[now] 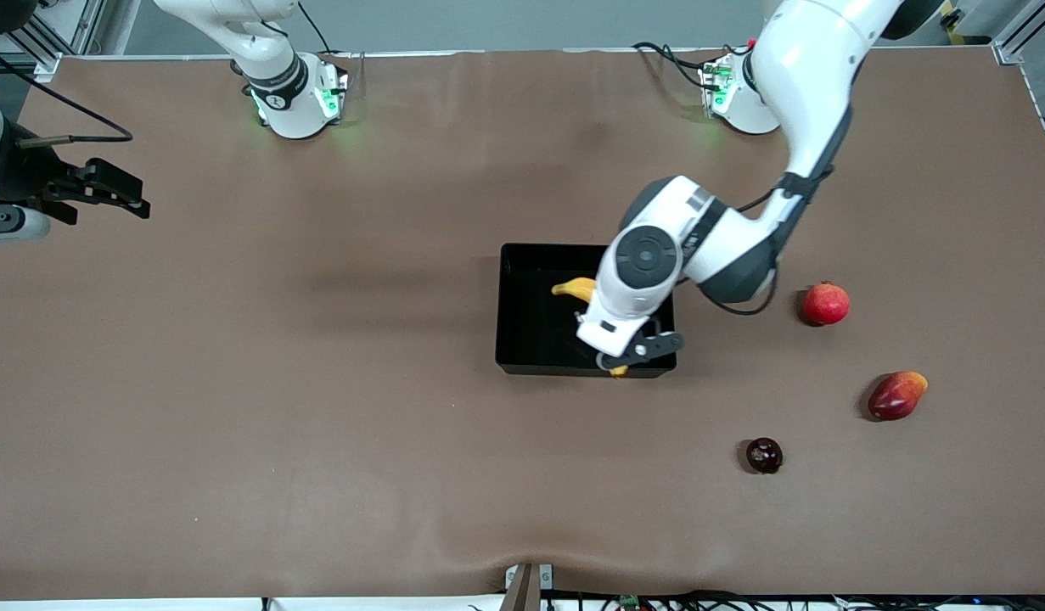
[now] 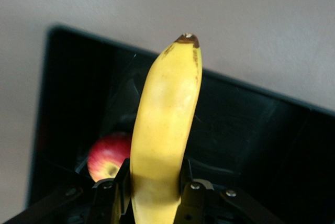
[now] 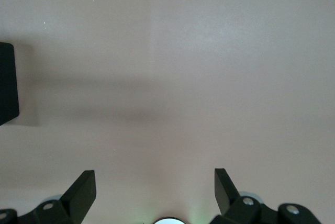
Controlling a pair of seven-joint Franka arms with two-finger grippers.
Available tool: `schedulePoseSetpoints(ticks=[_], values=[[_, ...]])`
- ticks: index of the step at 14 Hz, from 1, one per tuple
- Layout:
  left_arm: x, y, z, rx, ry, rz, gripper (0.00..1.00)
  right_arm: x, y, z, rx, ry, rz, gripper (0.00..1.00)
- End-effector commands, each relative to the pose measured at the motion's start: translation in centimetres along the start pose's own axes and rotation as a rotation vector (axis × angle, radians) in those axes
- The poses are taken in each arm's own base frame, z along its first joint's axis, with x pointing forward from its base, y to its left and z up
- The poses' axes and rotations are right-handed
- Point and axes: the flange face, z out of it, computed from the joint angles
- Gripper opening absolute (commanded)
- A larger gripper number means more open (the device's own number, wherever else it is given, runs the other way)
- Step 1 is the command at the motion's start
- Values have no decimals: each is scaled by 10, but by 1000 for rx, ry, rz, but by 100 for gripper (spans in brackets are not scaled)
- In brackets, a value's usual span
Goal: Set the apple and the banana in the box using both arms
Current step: 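Lower the banana into the tray and open the left gripper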
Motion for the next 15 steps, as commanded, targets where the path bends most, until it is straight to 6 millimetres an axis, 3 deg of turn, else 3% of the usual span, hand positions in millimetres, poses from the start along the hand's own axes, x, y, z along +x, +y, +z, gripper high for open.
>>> schedulePoseSetpoints(ticks=[1, 5, 11, 12, 15], values=[[-20, 20, 0, 8, 3, -28, 0, -4, -2, -4, 6, 3, -7, 100], [-43, 40, 26, 28, -13, -31, 0, -4, -2, -4, 6, 1, -8, 100], [-45, 53, 70, 23, -1, -3, 0, -4, -2, -4, 5, 3, -8, 100], [-43, 53, 75, 21, -1, -2, 4, -4, -2, -3, 6, 1, -8, 100], [-39, 54, 102, 37, 14, 14, 28, -3, -2, -3, 5, 3, -8, 100]])
